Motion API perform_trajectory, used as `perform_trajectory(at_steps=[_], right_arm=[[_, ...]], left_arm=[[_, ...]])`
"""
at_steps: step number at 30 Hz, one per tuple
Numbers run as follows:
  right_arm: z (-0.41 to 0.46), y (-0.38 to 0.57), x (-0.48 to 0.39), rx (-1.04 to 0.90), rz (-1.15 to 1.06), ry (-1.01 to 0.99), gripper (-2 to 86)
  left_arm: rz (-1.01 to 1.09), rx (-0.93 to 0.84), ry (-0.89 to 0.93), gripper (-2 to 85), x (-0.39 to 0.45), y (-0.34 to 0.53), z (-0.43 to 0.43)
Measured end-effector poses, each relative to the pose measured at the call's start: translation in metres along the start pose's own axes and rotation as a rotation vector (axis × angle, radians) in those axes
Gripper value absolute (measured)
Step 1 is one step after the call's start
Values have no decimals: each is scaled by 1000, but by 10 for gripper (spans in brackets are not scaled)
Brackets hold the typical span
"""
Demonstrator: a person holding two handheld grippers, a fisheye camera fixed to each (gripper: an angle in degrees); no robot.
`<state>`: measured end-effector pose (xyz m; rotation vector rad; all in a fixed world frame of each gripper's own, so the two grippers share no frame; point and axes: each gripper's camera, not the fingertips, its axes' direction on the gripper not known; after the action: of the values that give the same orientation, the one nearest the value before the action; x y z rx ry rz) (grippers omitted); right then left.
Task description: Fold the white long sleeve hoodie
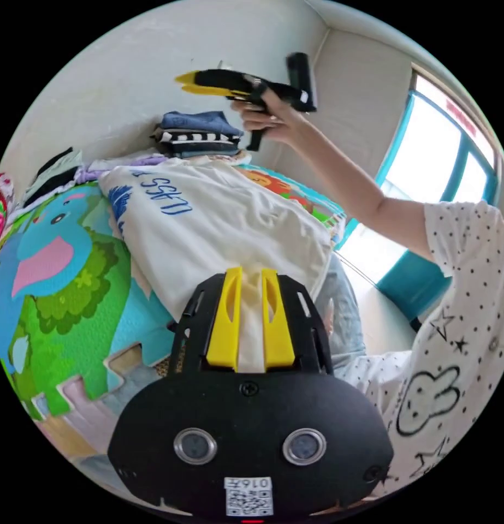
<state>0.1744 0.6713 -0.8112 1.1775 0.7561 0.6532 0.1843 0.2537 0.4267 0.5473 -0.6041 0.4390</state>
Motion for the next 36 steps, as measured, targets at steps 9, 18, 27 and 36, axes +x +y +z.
perform_trajectory(at_steps=[9, 18, 27, 36], right_arm=[[331, -96, 80, -534, 36, 91, 136], [498, -123, 86, -787, -84, 253, 37], [560, -145, 100, -690, -38, 188, 30], [519, -155, 171, -510, 51, 350, 98]], left_arm=[[31, 58, 77, -9, -32, 12, -13], [74, 59, 36, -10, -34, 18, -19], [-8, 38, 176, -10, -63, 24, -16], [-39, 44, 233, -10, -72, 32, -15]])
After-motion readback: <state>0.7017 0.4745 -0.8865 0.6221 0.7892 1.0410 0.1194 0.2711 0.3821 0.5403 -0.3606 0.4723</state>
